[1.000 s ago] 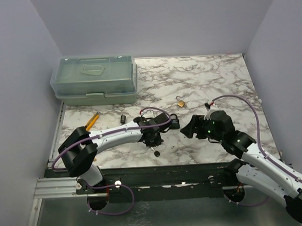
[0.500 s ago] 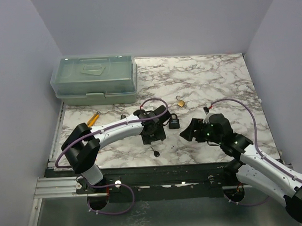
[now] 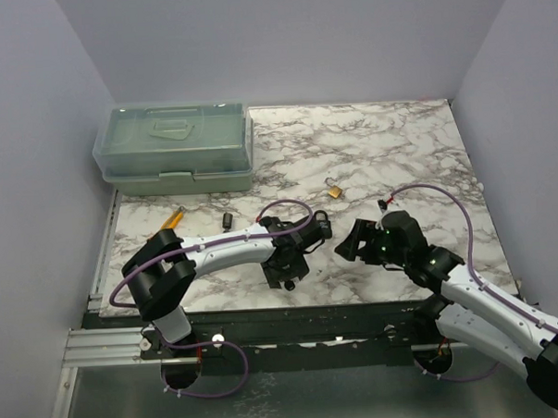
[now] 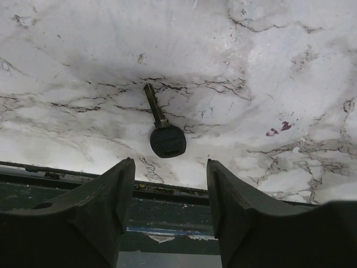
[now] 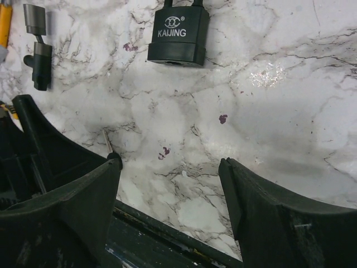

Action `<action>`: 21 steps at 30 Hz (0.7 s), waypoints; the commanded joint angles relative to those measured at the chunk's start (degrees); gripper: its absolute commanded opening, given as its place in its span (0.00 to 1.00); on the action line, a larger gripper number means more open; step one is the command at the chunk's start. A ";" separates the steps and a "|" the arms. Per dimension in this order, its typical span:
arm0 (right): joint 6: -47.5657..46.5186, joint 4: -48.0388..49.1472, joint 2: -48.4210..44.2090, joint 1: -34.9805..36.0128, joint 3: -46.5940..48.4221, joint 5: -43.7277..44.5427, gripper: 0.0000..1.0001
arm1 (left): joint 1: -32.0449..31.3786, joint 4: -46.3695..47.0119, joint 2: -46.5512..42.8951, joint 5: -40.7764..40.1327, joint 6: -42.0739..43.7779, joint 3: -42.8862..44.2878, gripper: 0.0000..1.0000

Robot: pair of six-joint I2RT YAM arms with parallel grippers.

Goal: Unlock with the key

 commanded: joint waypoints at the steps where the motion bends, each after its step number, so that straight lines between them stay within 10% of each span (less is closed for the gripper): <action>1: 0.27 -2.39 -2.86 0.26 0.84 1.92 0.79 | -0.63 -0.93 1.90 -1.41 -7.07 -0.90 0.57; 21: 0.69 -2.54 -3.64 0.26 0.16 1.93 0.79 | -1.52 2.31 6.39 -3.45 -9.96 -2.30 0.40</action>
